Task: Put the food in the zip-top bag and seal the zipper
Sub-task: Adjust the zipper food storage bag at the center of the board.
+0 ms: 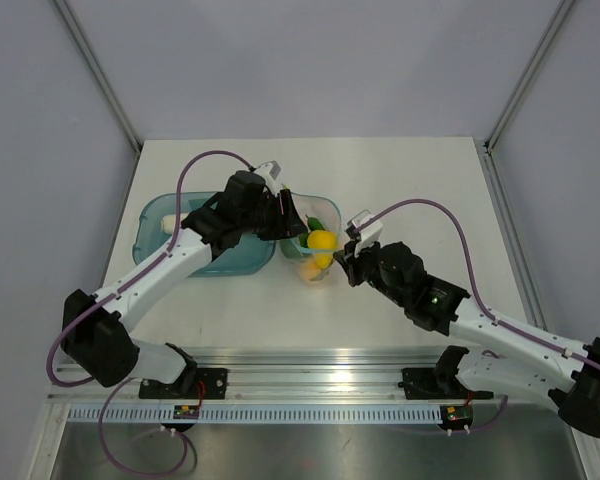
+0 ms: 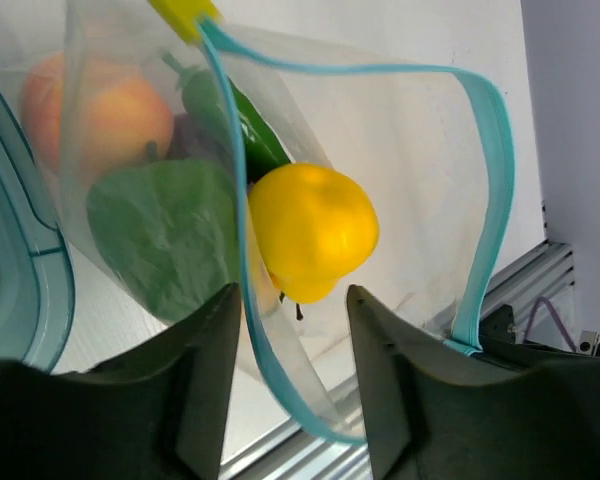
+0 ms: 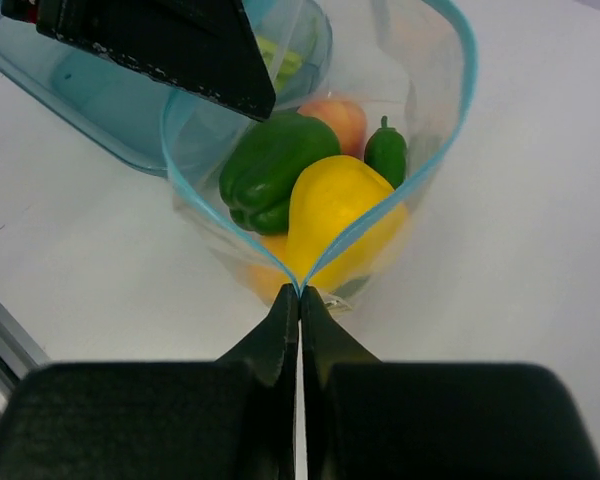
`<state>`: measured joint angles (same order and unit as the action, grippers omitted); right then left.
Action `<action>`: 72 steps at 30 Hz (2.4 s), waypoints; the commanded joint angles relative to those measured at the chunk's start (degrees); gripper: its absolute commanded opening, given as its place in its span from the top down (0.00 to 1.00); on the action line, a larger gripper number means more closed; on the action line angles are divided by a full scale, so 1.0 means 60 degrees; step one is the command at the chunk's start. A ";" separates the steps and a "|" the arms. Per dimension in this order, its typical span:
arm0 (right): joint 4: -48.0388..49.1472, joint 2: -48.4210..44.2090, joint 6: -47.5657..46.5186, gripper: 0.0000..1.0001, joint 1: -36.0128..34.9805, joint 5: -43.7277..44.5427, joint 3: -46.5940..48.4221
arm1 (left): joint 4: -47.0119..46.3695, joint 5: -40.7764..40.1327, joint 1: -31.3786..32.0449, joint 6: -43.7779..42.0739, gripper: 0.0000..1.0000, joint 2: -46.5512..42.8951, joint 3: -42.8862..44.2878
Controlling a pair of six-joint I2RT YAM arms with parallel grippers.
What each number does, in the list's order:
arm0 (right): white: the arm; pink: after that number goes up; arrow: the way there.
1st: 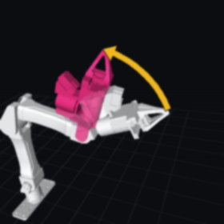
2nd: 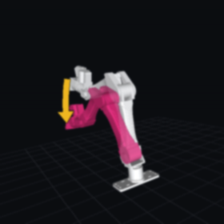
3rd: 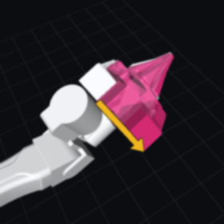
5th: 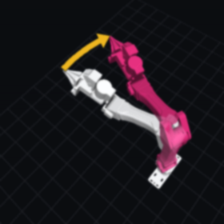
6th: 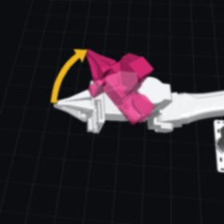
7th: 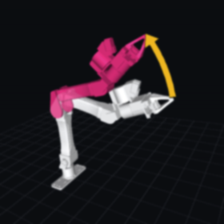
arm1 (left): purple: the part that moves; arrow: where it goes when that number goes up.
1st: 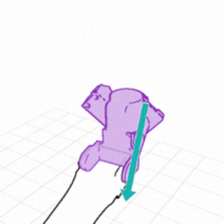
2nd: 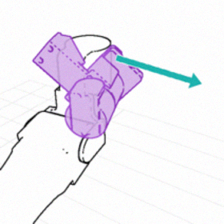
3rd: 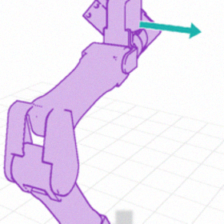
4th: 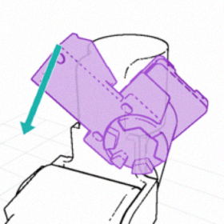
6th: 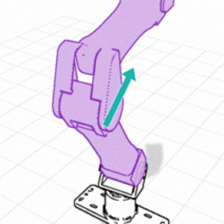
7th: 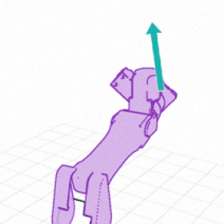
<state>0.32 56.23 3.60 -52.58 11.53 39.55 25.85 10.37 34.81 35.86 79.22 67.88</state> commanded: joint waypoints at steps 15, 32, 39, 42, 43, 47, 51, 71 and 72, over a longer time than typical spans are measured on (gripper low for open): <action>-0.1210 -0.1944 -0.2226 1.00 0.0237 0.0320 -0.0117 | -0.2387 0.0614 -0.0850 -0.4841 0.34 -0.2524 -0.1086; -0.1445 -0.1798 -0.1698 1.00 0.2024 -0.1467 0.0132 | -0.5947 0.4701 -0.2256 -0.9785 0.36 -0.3100 -0.4751; -0.1415 -0.1667 -0.1639 1.00 0.2244 -0.1716 0.0161 | -0.5406 0.6371 -0.2461 -1.0240 0.41 -0.1385 -0.3462; -0.1371 -0.1535 -0.1625 1.00 0.2274 -0.1862 0.0220 | -0.6003 0.6648 -0.2461 -0.9961 0.41 -0.1221 -0.3505; -0.1357 -0.1520 -0.1625 1.00 0.2288 -0.1877 0.0234 | -0.6210 0.6708 -0.2461 -0.9873 0.41 -0.1192 -0.3592; -0.1269 -0.1315 -0.1624 1.00 0.2317 -0.1878 0.0293 | -0.6476 0.7133 -0.2461 -0.9946 0.43 -0.1002 -0.3740; -0.1225 -0.1125 -0.1595 1.00 0.2332 -0.1878 0.0366 | -0.6126 0.7601 -0.2461 -1.0224 0.54 -0.0738 -0.3593; -0.1327 -0.0890 -0.1347 1.00 0.2449 -0.2127 0.0718 | -0.6065 0.7442 -0.2461 -0.9931 0.80 -0.0547 -0.3637; -0.1342 -0.0832 -0.1332 1.00 0.2464 -0.2127 0.0747 | -0.6051 0.7398 -0.2461 -0.9917 0.80 -0.0547 -0.3623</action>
<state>-9.72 50.83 -5.30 -38.44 -0.30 40.95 -7.44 53.78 20.29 -23.70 76.27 44.64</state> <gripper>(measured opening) 0.011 0.198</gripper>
